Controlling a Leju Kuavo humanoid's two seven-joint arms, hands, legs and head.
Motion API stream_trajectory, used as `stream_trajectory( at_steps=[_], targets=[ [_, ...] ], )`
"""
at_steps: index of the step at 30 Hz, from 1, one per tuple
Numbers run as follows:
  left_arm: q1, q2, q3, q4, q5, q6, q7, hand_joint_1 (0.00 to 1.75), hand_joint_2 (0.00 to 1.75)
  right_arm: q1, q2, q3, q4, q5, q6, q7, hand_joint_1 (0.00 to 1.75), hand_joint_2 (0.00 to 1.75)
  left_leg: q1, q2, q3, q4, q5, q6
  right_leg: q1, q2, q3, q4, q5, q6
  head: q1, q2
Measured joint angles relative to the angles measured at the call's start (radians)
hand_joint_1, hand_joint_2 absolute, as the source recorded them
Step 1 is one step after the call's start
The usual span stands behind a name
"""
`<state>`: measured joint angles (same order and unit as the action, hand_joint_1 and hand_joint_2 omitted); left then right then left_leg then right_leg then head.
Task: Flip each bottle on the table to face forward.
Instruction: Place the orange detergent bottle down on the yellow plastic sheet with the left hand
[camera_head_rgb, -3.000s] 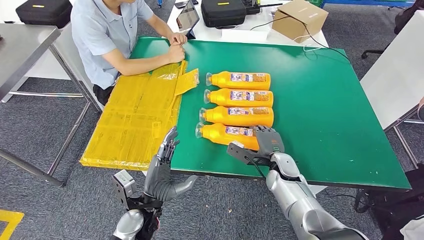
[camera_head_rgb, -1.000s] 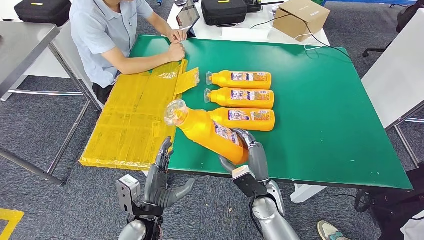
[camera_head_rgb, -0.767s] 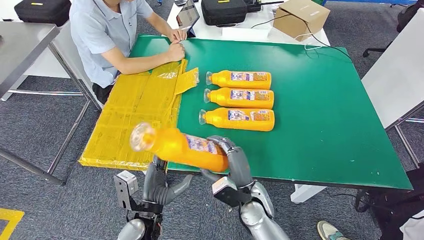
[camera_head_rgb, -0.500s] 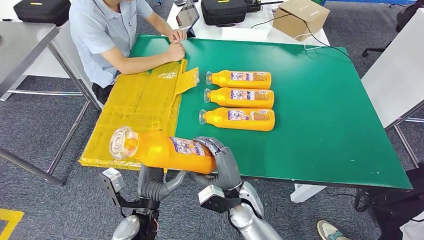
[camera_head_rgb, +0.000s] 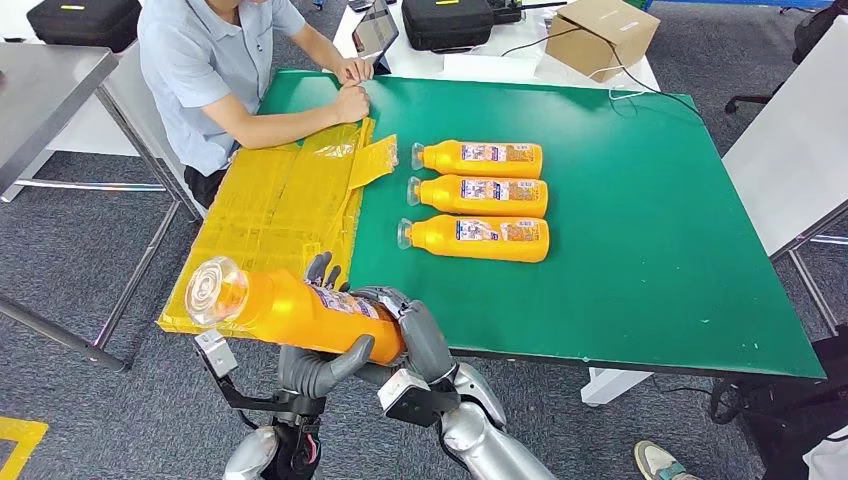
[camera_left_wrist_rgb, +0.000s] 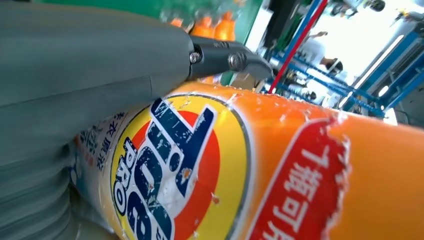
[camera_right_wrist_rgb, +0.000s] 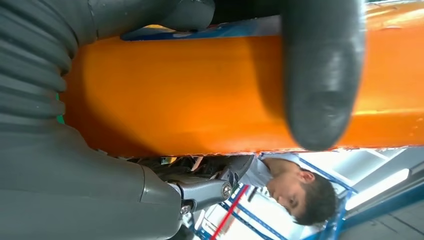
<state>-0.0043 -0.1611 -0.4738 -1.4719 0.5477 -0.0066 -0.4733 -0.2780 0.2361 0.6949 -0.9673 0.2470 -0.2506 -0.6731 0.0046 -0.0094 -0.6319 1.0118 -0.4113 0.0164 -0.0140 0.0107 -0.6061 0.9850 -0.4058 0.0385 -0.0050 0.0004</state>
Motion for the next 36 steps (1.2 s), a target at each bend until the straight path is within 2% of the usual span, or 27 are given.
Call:
stream_trajectory(
  at_steps=[4,11,12,15,16,18,19,21,22,23,25,30,36],
  targets=[
    [0.003,0.011,0.001,-0.001,0.030,-0.046,0.022,0.00,1.75,-0.005,0.003,-0.003,0.028,-0.026,-0.002,0.000,1.75,1.75,0.000,0.000,0.000,0.000,0.000,0.000,0.000,0.000,0.000,0.000,0.000,0.000,0.000,0.000],
    [0.010,0.016,0.002,-0.001,0.007,-0.060,0.019,0.00,1.75,-0.005,0.007,-0.018,0.056,-0.046,-0.011,0.020,1.75,1.75,0.000,0.000,-0.001,0.000,0.000,0.000,0.000,0.000,0.000,0.000,0.000,0.000,0.000,0.000],
    [0.010,0.016,0.003,0.000,-0.001,-0.057,0.019,0.37,1.75,-0.004,0.008,-0.020,0.060,-0.040,-0.017,0.024,1.75,1.75,0.000,0.000,-0.001,0.000,0.000,0.000,0.000,0.000,0.000,0.000,0.000,0.000,0.000,0.000],
    [0.009,0.016,0.005,0.006,-0.019,-0.038,0.036,1.68,1.75,-0.004,0.008,-0.022,0.072,-0.008,-0.029,0.027,1.75,1.75,0.000,0.000,-0.001,0.000,0.000,0.000,0.000,0.000,-0.001,0.000,0.000,0.000,0.000,0.000],
    [0.007,0.016,0.005,0.012,-0.020,-0.030,0.045,1.75,1.75,-0.003,0.009,-0.021,0.076,0.001,-0.029,0.027,1.75,1.75,0.000,0.000,-0.001,0.000,0.000,0.000,0.000,0.000,-0.001,0.000,0.000,0.000,0.000,0.000],
    [0.001,0.016,0.005,0.028,-0.016,-0.020,0.058,1.75,1.75,-0.003,0.009,-0.019,0.086,0.012,-0.026,0.027,1.69,1.75,0.000,0.000,-0.001,0.000,0.000,0.000,0.000,0.000,-0.001,0.000,0.000,0.000,0.000,0.000],
    [-0.001,0.016,0.005,0.035,-0.014,-0.017,0.061,1.75,1.75,-0.003,0.010,-0.019,0.090,0.013,-0.024,0.027,1.39,1.75,0.000,0.000,-0.001,0.000,0.000,0.000,0.000,0.000,-0.001,0.000,0.000,0.000,0.000,0.000],
    [-0.005,0.015,0.005,0.047,-0.011,-0.014,0.065,1.75,1.75,-0.003,0.010,-0.018,0.097,0.015,-0.021,0.027,0.52,1.75,0.000,0.000,-0.001,0.000,0.000,0.000,0.000,0.000,-0.001,0.000,0.000,0.000,0.000,0.000],
    [-0.008,0.015,0.005,0.051,-0.008,-0.012,0.066,1.75,1.75,-0.004,0.010,-0.018,0.101,0.015,-0.018,0.027,0.14,1.31,0.000,0.000,-0.001,0.000,0.000,0.000,0.000,0.000,-0.001,0.000,0.000,0.000,0.000,0.000],
    [-0.012,0.015,0.006,0.056,-0.005,-0.010,0.067,1.75,1.75,-0.004,0.010,-0.016,0.104,0.014,-0.011,0.027,0.00,0.87,0.000,0.000,-0.001,0.000,0.000,0.000,0.000,0.000,-0.001,0.000,0.000,0.000,0.000,0.000],
    [-0.021,0.014,0.009,0.063,0.003,0.002,0.069,1.75,1.75,-0.003,0.010,-0.011,0.113,0.005,0.016,0.027,0.00,0.00,0.000,0.000,-0.001,0.000,0.000,0.000,0.000,0.000,-0.001,0.000,0.000,0.000,0.000,0.000],
    [-0.032,-0.001,0.021,0.074,0.007,0.057,0.074,1.75,1.75,-0.002,0.010,0.001,0.129,-0.015,0.051,0.023,0.00,0.00,0.000,0.000,-0.002,0.000,0.000,0.000,0.000,0.000,-0.001,0.000,0.000,0.000,0.000,0.000],
    [-0.067,-0.012,0.035,0.104,0.006,0.120,0.087,1.75,1.75,-0.005,0.013,0.010,0.141,-0.013,0.002,0.011,0.00,0.00,0.000,0.000,-0.002,0.000,0.000,0.000,0.000,0.000,-0.001,0.000,0.000,0.000,0.000,0.000]
  ],
)
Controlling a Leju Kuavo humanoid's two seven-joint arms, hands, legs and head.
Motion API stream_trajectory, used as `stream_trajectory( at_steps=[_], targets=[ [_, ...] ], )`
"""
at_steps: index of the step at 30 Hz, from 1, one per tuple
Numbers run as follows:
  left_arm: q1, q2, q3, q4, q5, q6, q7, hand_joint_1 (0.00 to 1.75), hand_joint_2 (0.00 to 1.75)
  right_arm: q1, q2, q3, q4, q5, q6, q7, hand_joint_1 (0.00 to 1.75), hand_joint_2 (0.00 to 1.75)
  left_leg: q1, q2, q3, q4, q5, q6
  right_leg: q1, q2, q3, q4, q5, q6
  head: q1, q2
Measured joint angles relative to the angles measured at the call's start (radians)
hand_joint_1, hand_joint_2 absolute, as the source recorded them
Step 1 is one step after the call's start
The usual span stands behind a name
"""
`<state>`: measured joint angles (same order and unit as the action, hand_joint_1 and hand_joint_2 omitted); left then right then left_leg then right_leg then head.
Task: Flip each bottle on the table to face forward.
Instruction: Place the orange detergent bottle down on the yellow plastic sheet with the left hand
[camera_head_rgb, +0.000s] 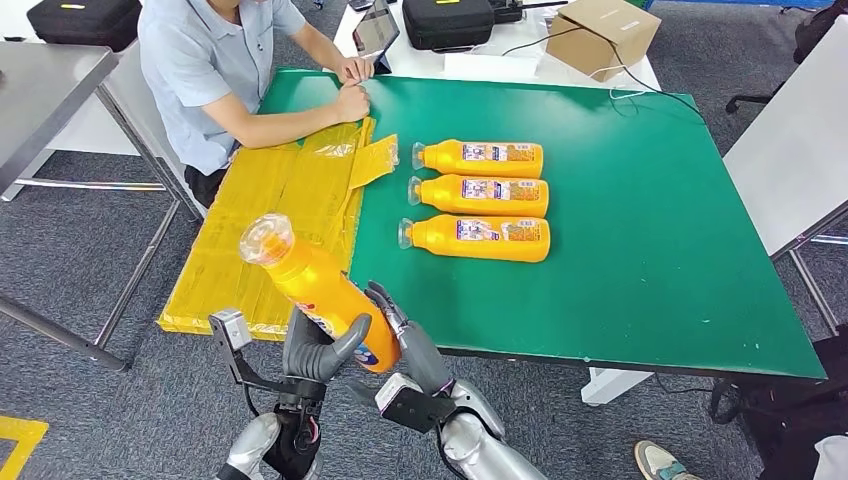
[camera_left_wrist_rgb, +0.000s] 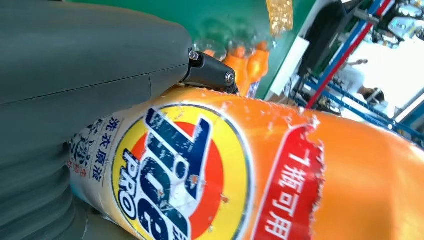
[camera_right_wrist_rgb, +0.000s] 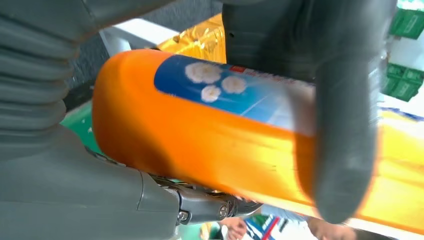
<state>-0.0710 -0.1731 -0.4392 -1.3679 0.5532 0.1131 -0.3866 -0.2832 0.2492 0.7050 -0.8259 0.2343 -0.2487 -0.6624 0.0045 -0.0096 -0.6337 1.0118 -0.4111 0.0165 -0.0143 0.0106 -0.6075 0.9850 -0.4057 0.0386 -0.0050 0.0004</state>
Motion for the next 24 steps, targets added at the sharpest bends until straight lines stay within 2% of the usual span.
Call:
stream_trajectory(
  at_steps=[6,13,24],
  targets=[
    [-0.087,0.016,0.017,0.094,-0.134,0.131,0.005,1.75,1.75,0.007,0.001,0.011,0.006,0.026,-0.099,-0.011,0.00,0.00,0.000,0.000,0.000,0.000,0.000,0.000,0.000,0.000,0.000,0.000,0.000,0.000,0.000,0.000],
    [-0.125,0.024,0.027,0.152,-0.152,0.138,0.001,1.75,1.75,0.015,0.000,0.014,0.006,0.027,-0.106,-0.010,0.00,0.00,0.000,0.000,0.000,0.000,0.000,0.000,0.000,0.000,0.000,0.000,0.000,0.000,0.000,0.000],
    [-0.131,0.025,0.028,0.168,-0.153,0.137,-0.002,1.75,1.75,0.016,0.000,0.014,0.006,0.027,-0.106,-0.008,0.00,0.00,0.000,0.000,-0.001,0.000,0.000,0.000,0.000,0.000,0.000,0.000,0.000,0.000,0.000,0.000]
  ],
)
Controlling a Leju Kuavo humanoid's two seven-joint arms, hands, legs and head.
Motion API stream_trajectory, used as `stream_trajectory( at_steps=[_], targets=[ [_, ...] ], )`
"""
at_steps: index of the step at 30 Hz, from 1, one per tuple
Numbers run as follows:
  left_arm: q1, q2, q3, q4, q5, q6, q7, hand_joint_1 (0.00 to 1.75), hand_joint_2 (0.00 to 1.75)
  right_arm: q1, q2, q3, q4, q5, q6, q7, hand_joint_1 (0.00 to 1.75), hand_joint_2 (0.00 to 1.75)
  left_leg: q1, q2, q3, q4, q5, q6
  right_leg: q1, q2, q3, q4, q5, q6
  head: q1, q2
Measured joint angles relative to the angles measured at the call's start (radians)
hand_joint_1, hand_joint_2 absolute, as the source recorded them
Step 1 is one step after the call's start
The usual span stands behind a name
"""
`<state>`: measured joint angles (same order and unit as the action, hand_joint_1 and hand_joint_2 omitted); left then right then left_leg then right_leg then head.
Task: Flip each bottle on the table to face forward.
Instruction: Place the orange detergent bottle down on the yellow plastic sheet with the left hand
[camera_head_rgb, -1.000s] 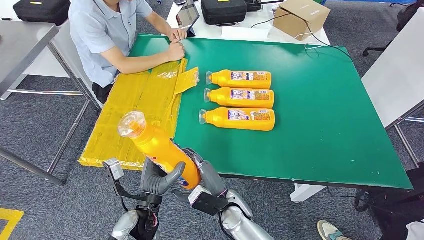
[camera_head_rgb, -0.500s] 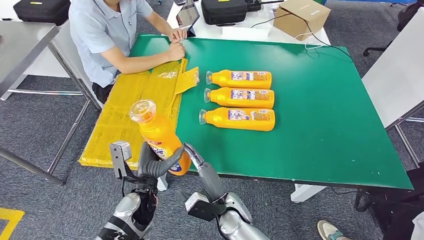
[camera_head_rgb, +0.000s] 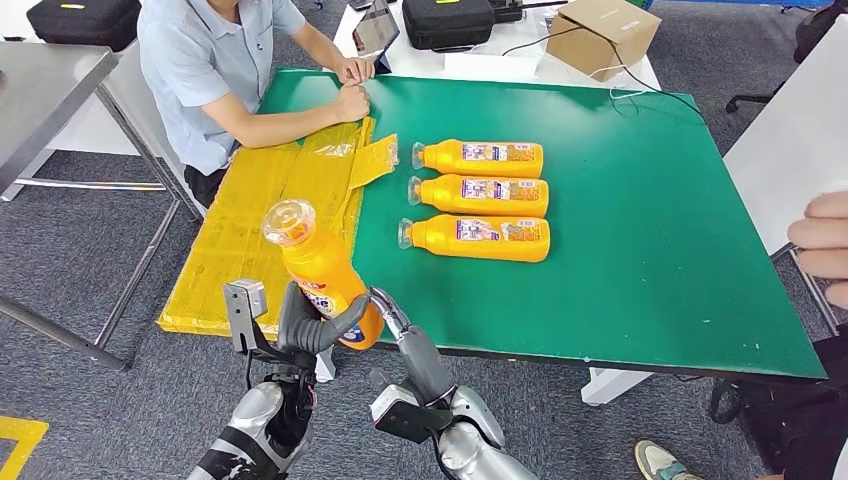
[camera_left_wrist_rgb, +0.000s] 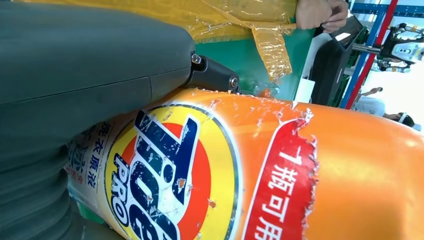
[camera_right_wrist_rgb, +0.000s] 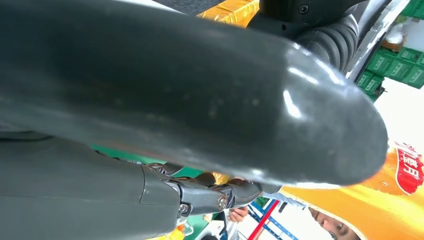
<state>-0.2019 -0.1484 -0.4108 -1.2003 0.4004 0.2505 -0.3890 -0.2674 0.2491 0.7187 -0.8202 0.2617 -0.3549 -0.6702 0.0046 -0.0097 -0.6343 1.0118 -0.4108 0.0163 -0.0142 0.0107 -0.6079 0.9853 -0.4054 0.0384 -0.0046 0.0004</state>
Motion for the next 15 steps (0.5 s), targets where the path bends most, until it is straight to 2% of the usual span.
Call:
stream_trajectory(
  at_steps=[4,7,9,13,15],
  targets=[
    [-0.014,0.004,0.000,0.010,-0.075,0.051,-0.016,1.75,1.75,0.001,-0.001,0.001,0.000,0.005,-0.025,-0.002,0.00,0.00,0.000,0.000,0.000,0.000,0.000,0.000,0.000,0.000,0.000,0.000,0.000,0.000,0.000,0.000],
    [-0.060,0.026,0.005,0.052,-0.258,0.149,-0.032,1.75,1.75,0.007,0.000,0.009,-0.005,0.009,-0.040,-0.009,0.00,0.00,0.000,0.000,0.000,0.000,0.000,0.000,0.000,0.000,0.000,0.000,0.000,0.000,0.000,0.000],
    [-0.107,0.051,0.008,0.097,-0.428,0.181,-0.017,1.75,1.75,0.013,0.000,0.013,-0.012,0.004,-0.037,-0.010,0.00,0.00,0.000,-0.001,0.000,0.000,0.001,0.000,0.000,-0.001,0.000,0.000,0.000,0.000,0.000,0.000],
    [-0.218,0.096,0.015,0.227,-0.714,0.141,0.067,1.75,1.75,0.020,0.000,0.015,-0.033,-0.011,-0.018,-0.011,0.00,0.00,0.001,0.000,0.000,0.000,0.002,-0.001,0.000,-0.001,0.000,0.001,0.001,0.000,0.000,0.000],
    [-0.292,0.113,0.002,0.327,-0.871,0.090,0.153,1.75,1.75,0.023,0.002,0.015,-0.040,-0.026,0.006,-0.011,0.00,0.00,0.001,0.000,0.000,0.000,0.003,-0.001,0.000,-0.001,0.000,0.001,0.001,0.000,0.000,0.000]
  ],
)
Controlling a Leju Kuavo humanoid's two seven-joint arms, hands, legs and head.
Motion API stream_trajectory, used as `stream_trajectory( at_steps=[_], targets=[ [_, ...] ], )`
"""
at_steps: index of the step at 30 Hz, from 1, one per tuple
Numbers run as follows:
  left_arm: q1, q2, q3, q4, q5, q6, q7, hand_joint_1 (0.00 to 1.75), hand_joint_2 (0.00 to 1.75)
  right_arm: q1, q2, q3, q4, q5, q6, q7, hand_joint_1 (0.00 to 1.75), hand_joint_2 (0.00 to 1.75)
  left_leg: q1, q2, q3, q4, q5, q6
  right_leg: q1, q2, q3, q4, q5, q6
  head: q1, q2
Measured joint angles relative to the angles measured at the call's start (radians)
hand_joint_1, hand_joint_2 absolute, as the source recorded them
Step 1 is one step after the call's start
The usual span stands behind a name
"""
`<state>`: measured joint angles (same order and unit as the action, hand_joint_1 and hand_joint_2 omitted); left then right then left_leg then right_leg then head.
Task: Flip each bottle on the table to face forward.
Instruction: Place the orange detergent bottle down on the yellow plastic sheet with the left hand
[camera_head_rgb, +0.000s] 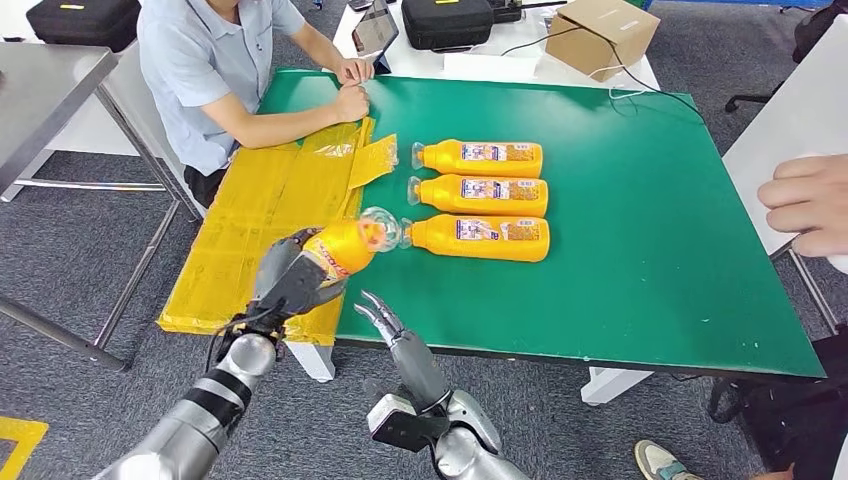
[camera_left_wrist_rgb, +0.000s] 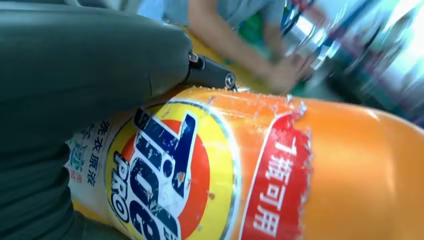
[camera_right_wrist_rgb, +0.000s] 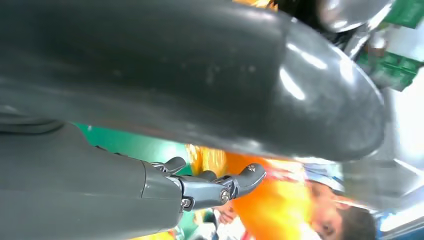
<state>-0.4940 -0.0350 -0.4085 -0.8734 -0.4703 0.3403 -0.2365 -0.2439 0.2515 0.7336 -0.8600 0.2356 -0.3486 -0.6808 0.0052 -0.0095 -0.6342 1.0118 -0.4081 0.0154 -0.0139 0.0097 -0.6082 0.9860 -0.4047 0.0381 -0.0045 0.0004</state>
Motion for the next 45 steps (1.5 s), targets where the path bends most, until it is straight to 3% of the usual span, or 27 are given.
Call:
stream_trajectory(
  at_steps=[2,7,14,17,20,22,24,25,26,29,36,41,45],
  targets=[
    [-0.077,0.017,-0.024,0.114,-0.136,-0.047,0.076,1.75,1.75,0.002,0.006,0.000,-0.002,-0.010,0.023,0.000,0.00,0.00,0.000,0.000,0.000,0.000,0.001,0.000,0.000,0.000,0.000,0.000,0.001,0.000,0.000,0.000],
    [-0.202,0.029,-0.041,0.311,-0.215,-0.060,0.111,1.75,1.75,0.004,0.016,0.000,-0.002,-0.018,0.038,0.000,0.00,0.00,0.000,0.001,0.000,0.000,0.001,0.000,0.000,0.001,0.000,0.000,0.002,-0.002,0.000,0.000],
    [-0.274,0.029,-0.061,0.428,-0.303,-0.114,0.185,1.69,1.75,0.005,0.017,0.000,-0.002,-0.018,0.051,0.000,0.00,0.00,0.000,0.001,0.000,0.000,0.000,0.000,0.000,0.000,0.000,0.000,0.002,-0.002,0.000,0.000],
    [-0.304,0.032,-0.075,0.462,-0.342,-0.204,0.230,1.49,1.75,0.005,0.017,0.000,-0.002,-0.008,0.061,0.000,0.00,0.00,0.000,0.000,0.000,0.000,0.001,0.000,0.000,0.000,0.000,0.000,0.002,-0.002,0.000,0.000],
    [-0.335,0.035,-0.090,0.497,-0.390,-0.306,0.291,1.46,1.75,0.004,0.020,0.004,-0.001,-0.003,0.067,0.000,0.00,0.00,0.000,0.001,0.000,0.000,0.001,0.000,0.000,0.001,0.000,0.001,0.002,-0.002,0.000,0.000],
    [-0.353,0.038,-0.099,0.517,-0.414,-0.347,0.327,1.03,1.75,0.003,0.023,0.008,0.001,-0.002,0.070,0.000,0.00,0.00,0.000,0.002,0.001,0.000,0.001,0.000,0.000,0.002,0.000,0.001,0.002,-0.002,0.000,0.000],
    [-0.363,0.039,-0.104,0.530,-0.421,-0.374,0.343,0.43,1.75,0.002,0.025,0.012,0.005,-0.002,0.073,0.000,0.00,0.00,0.000,0.001,0.001,0.000,0.001,-0.001,0.000,0.002,0.001,0.001,0.002,-0.002,0.000,0.000],
    [-0.367,0.039,-0.105,0.535,-0.423,-0.390,0.344,0.28,1.75,0.001,0.025,0.014,0.007,-0.002,0.073,0.000,0.00,0.00,0.000,0.001,0.001,0.000,0.001,-0.001,0.000,0.001,0.001,0.001,0.002,-0.002,0.000,0.000],
    [-0.371,0.039,-0.106,0.540,-0.425,-0.407,0.342,0.16,1.75,0.000,0.026,0.016,0.008,-0.002,0.073,0.000,0.00,0.00,0.000,0.001,0.001,0.000,0.001,-0.001,0.001,0.001,0.001,0.001,0.002,-0.002,0.000,0.000],
    [-0.381,0.038,-0.110,0.549,-0.434,-0.443,0.330,0.00,1.75,-0.002,0.029,0.020,0.013,-0.002,0.071,0.000,0.00,0.00,0.000,0.001,0.001,0.000,0.001,-0.001,0.000,0.001,0.001,0.002,0.002,-0.002,0.000,0.000],
    [-0.381,0.029,-0.091,0.555,-0.352,-0.427,0.249,0.00,1.75,-0.004,0.031,0.023,0.023,-0.008,0.058,0.000,0.00,0.00,0.000,0.001,0.002,0.000,0.001,-0.001,0.000,0.001,0.001,0.002,0.002,-0.003,0.000,0.000],
    [-0.358,-0.003,0.036,0.546,-0.111,-0.422,0.089,0.00,1.75,-0.004,0.031,0.023,0.029,-0.017,0.056,0.000,0.00,0.00,0.000,-0.001,0.001,0.000,0.001,-0.001,0.000,0.000,0.001,0.002,0.002,-0.002,0.000,0.000],
    [-0.329,-0.034,0.130,0.532,-0.041,-0.409,0.014,0.00,1.75,-0.004,0.031,0.023,0.029,-0.019,0.051,0.000,0.00,0.00,0.000,0.000,0.001,0.000,0.001,-0.001,0.000,0.000,0.001,0.001,0.002,-0.002,0.000,0.000]
  ],
)
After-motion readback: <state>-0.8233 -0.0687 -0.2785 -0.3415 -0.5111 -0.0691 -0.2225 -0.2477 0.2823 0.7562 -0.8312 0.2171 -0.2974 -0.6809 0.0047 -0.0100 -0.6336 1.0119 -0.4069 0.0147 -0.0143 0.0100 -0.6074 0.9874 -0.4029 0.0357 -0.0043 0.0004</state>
